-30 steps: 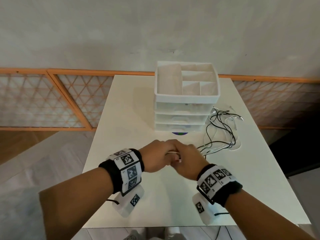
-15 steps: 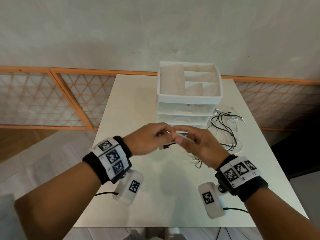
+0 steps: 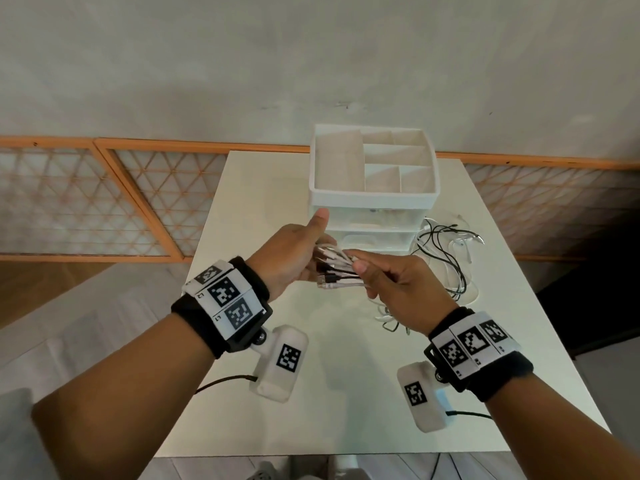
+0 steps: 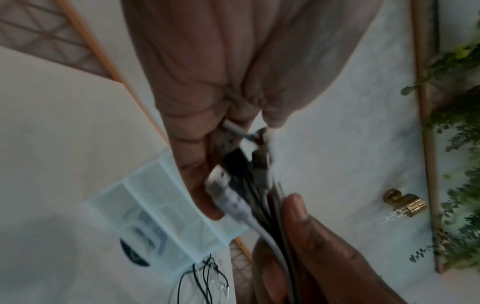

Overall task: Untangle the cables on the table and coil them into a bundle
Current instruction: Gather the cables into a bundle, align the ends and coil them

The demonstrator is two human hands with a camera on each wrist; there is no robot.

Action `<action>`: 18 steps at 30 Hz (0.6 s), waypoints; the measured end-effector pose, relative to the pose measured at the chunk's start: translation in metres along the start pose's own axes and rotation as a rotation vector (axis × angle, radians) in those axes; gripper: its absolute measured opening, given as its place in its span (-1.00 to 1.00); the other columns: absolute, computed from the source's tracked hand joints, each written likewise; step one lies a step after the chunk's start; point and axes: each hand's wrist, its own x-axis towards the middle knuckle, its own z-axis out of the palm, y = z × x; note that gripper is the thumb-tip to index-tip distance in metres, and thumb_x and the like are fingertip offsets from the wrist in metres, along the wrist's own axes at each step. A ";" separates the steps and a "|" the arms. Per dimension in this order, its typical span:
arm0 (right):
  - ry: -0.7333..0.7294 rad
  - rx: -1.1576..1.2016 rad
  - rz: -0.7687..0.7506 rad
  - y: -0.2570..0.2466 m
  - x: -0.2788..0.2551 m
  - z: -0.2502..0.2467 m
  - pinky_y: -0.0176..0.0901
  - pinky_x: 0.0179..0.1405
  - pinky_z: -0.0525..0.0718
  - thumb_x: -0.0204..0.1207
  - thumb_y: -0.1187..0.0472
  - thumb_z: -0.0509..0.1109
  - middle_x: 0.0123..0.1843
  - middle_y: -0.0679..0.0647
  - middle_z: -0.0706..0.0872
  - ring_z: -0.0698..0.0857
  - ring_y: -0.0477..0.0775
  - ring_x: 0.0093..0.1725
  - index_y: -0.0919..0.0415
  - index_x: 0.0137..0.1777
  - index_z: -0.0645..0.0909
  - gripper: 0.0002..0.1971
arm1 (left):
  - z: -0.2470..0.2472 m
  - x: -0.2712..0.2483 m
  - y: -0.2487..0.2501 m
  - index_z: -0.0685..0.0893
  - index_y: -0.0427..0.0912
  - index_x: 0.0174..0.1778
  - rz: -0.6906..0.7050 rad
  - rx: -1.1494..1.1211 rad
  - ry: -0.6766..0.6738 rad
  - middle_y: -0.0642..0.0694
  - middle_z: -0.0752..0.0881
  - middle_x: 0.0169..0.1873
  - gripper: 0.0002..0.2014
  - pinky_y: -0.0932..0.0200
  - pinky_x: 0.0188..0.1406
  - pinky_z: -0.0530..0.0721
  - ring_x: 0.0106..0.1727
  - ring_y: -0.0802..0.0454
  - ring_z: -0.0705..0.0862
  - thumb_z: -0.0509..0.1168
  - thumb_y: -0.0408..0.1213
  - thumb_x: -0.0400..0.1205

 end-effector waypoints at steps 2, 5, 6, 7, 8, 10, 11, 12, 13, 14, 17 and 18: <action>0.017 0.044 0.021 0.001 -0.001 0.000 -0.29 -0.51 0.50 0.59 -0.11 0.31 -0.50 -0.14 0.60 0.51 -0.12 -0.48 -0.14 0.30 0.73 -0.66 | -0.004 0.000 0.004 0.68 -0.34 0.10 -0.024 0.042 -0.007 -0.32 0.76 -0.04 -0.45 0.08 -0.19 0.75 -0.19 -0.07 0.75 0.13 0.15 0.71; 0.021 0.071 0.034 -0.002 -0.003 0.001 -0.45 -0.52 0.43 0.66 0.06 0.34 -0.49 -0.09 0.64 0.50 -0.20 -0.55 -0.04 0.30 0.74 -0.73 | -0.004 0.000 0.000 0.72 -0.30 0.08 -0.011 0.154 -0.047 -0.30 0.81 0.05 -0.47 -0.05 0.10 0.77 0.03 -0.19 0.79 0.17 0.16 0.70; 0.015 0.071 0.032 -0.003 -0.003 0.001 -0.49 -0.52 0.42 0.68 0.09 0.33 -0.47 -0.08 0.64 0.50 -0.21 -0.56 -0.02 0.31 0.74 -0.73 | -0.003 -0.001 -0.002 0.75 -0.30 0.06 0.014 0.200 -0.056 -0.31 0.81 0.04 -0.47 -0.13 0.22 0.72 0.08 -0.24 0.79 0.17 0.16 0.70; 0.013 0.070 0.031 -0.004 -0.003 0.002 -0.51 -0.53 0.40 0.69 0.10 0.32 -0.46 -0.07 0.65 0.50 -0.22 -0.58 -0.01 0.31 0.73 -0.73 | -0.003 -0.002 -0.003 0.77 -0.30 0.02 0.040 0.233 -0.067 -0.34 0.81 0.02 -0.47 -0.21 0.29 0.68 0.09 -0.28 0.78 0.17 0.14 0.70; 0.013 0.072 0.030 -0.005 -0.003 0.002 -0.51 -0.54 0.39 0.69 0.10 0.31 -0.45 -0.05 0.65 0.49 -0.22 -0.59 -0.03 0.31 0.73 -0.73 | -0.002 -0.004 -0.003 0.78 -0.29 0.00 0.061 0.251 -0.077 -0.36 0.81 0.00 -0.50 -0.27 0.31 0.65 0.09 -0.33 0.76 0.18 0.12 0.69; 0.016 0.082 0.021 -0.004 -0.002 0.001 -0.46 -0.55 0.39 0.68 0.07 0.31 -0.45 -0.04 0.66 0.45 -0.20 -0.60 -0.06 0.29 0.74 -0.74 | -0.005 -0.004 -0.001 0.76 -0.25 -0.04 0.085 0.256 -0.069 -0.35 0.79 0.03 -0.59 -0.36 0.33 0.60 0.14 -0.37 0.73 0.25 0.07 0.60; 0.018 0.085 0.019 -0.003 -0.001 0.000 -0.42 -0.54 0.39 0.68 0.06 0.31 -0.46 -0.04 0.66 0.42 -0.18 -0.59 -0.09 0.28 0.75 -0.74 | -0.007 -0.004 0.000 0.74 -0.22 -0.07 0.095 0.266 -0.055 -0.34 0.78 0.05 -0.62 -0.39 0.34 0.57 0.17 -0.39 0.71 0.27 0.06 0.53; 0.020 0.090 0.023 -0.002 -0.002 -0.001 -0.40 -0.54 0.39 0.68 0.06 0.32 -0.46 -0.04 0.66 0.41 -0.17 -0.59 -0.10 0.26 0.75 -0.75 | -0.010 -0.004 0.001 0.72 -0.20 -0.08 0.111 0.290 -0.050 -0.33 0.78 0.06 -0.62 -0.41 0.34 0.56 0.18 -0.40 0.69 0.29 0.07 0.49; 0.023 0.100 0.032 -0.002 -0.002 -0.001 -0.39 -0.54 0.39 0.67 0.06 0.32 -0.46 -0.04 0.67 0.41 -0.18 -0.59 -0.11 0.24 0.76 -0.76 | -0.012 -0.004 0.001 0.72 -0.20 -0.08 0.128 0.333 -0.056 -0.32 0.78 0.07 -0.61 -0.41 0.34 0.56 0.18 -0.40 0.69 0.30 0.08 0.47; 0.024 0.114 0.044 -0.002 -0.003 -0.001 -0.37 -0.56 0.39 0.67 0.06 0.33 -0.46 -0.04 0.67 0.41 -0.18 -0.59 -0.11 0.22 0.76 -0.77 | -0.014 -0.004 0.001 0.73 -0.19 -0.05 0.146 0.390 -0.072 -0.31 0.78 0.07 -0.62 -0.40 0.33 0.56 0.16 -0.38 0.70 0.31 0.08 0.51; 0.016 0.141 0.069 0.000 -0.002 0.002 -0.31 -0.58 0.36 0.66 0.04 0.34 -0.45 -0.04 0.69 0.35 -0.13 -0.60 -0.19 0.15 0.77 -0.80 | -0.015 -0.002 0.001 0.73 -0.23 0.05 0.206 0.578 -0.081 -0.24 0.79 0.08 -0.72 -0.29 0.30 0.59 0.14 -0.23 0.72 0.26 -0.08 0.71; 0.012 0.145 0.072 -0.001 -0.002 0.003 -0.31 -0.57 0.36 0.67 0.03 0.34 -0.45 -0.04 0.70 0.35 -0.13 -0.60 -0.21 0.14 0.77 -0.80 | -0.015 0.000 0.001 0.73 -0.23 0.07 0.226 0.626 -0.065 -0.21 0.79 0.09 -0.72 -0.24 0.28 0.60 0.14 -0.18 0.72 0.24 -0.09 0.73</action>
